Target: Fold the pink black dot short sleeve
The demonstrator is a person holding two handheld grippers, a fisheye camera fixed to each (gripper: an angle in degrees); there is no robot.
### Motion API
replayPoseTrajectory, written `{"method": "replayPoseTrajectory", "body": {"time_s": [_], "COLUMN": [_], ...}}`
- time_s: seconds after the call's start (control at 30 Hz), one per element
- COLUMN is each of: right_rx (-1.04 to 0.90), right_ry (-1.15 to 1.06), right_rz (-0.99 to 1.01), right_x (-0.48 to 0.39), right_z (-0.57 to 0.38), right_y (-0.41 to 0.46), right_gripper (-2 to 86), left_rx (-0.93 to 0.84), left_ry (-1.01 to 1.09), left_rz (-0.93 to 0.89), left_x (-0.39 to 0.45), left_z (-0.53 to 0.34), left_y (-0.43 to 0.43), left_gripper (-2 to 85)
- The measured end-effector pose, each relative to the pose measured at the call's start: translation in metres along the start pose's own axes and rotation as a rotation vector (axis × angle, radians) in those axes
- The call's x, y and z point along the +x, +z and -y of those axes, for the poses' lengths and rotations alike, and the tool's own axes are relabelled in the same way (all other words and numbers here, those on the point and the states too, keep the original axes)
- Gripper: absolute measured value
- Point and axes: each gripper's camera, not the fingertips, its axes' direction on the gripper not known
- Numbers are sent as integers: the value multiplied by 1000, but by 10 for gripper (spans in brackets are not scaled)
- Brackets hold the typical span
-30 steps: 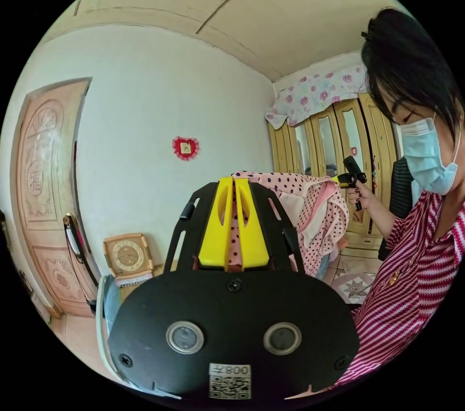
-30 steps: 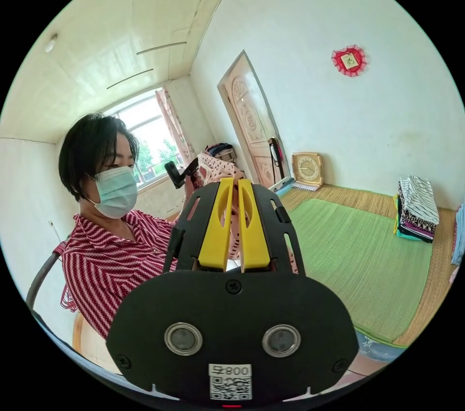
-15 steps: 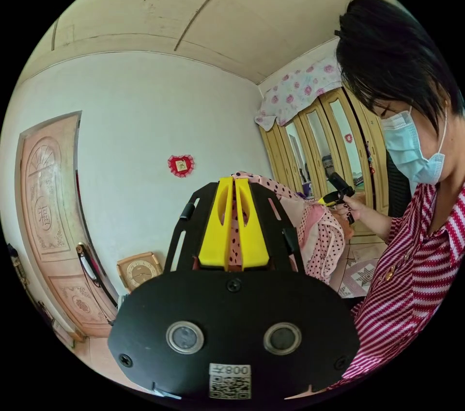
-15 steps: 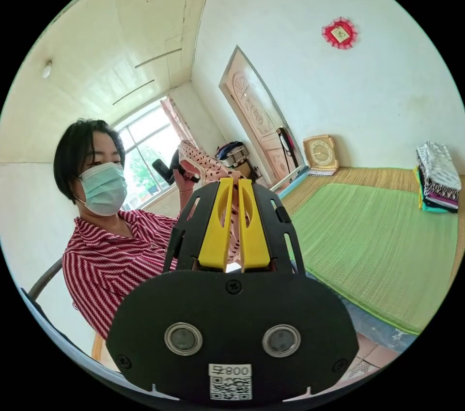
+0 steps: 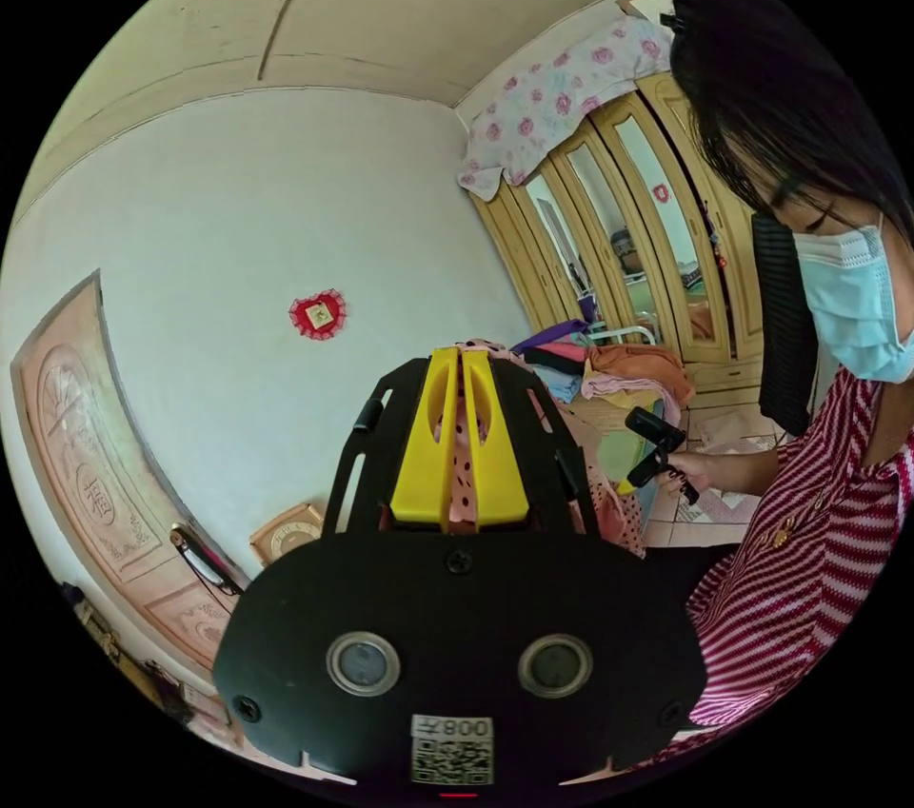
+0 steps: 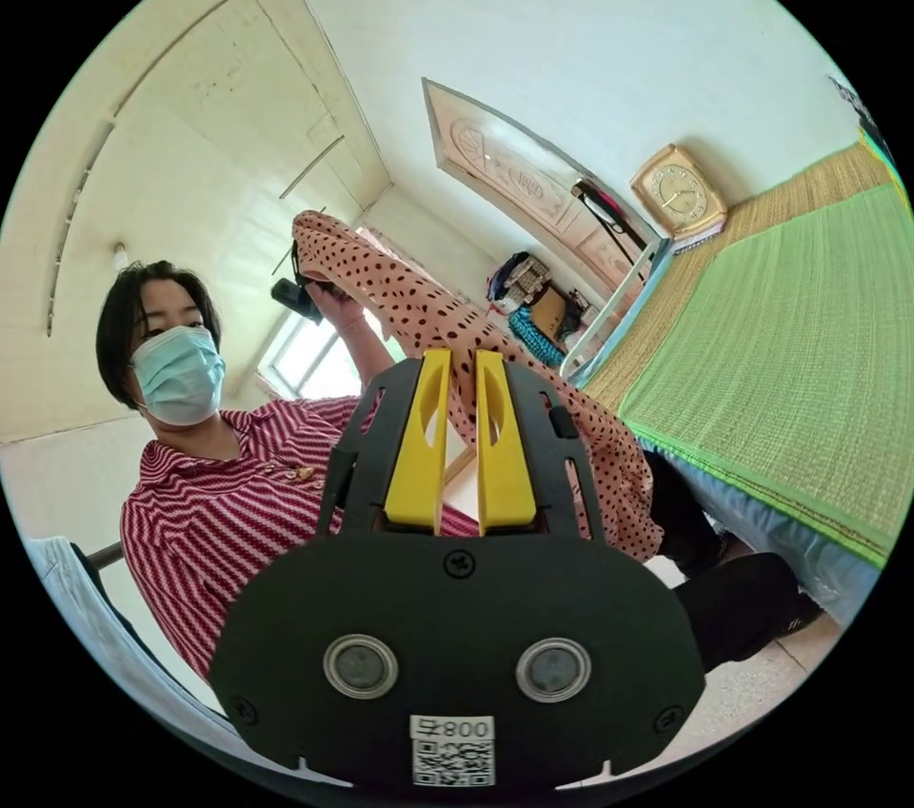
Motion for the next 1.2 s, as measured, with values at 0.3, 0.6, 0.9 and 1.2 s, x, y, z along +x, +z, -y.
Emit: {"method": "replayPoseTrajectory", "body": {"time_s": [0.3,0.6,0.9,1.2], "right_rx": [-10,5,-102,-30], "right_ry": [11,-38,-106,-57], "right_rz": [-131,-278,-454,-481], "right_x": [32,21,-19,65], "right_z": [-2,-33,-80,-13], "right_y": [-43,-88,-48,-100], "right_gripper": [100,126,127,97], "left_rx": [-73,-130,-148,-162], "left_ry": [42,4,21,37], "left_rz": [-9,-72,-108,-119], "left_x": [56,76,105,121], "left_z": [12,8,9,12], "left_y": [61,124,178,204], "left_gripper": [2,1,1,2]}}
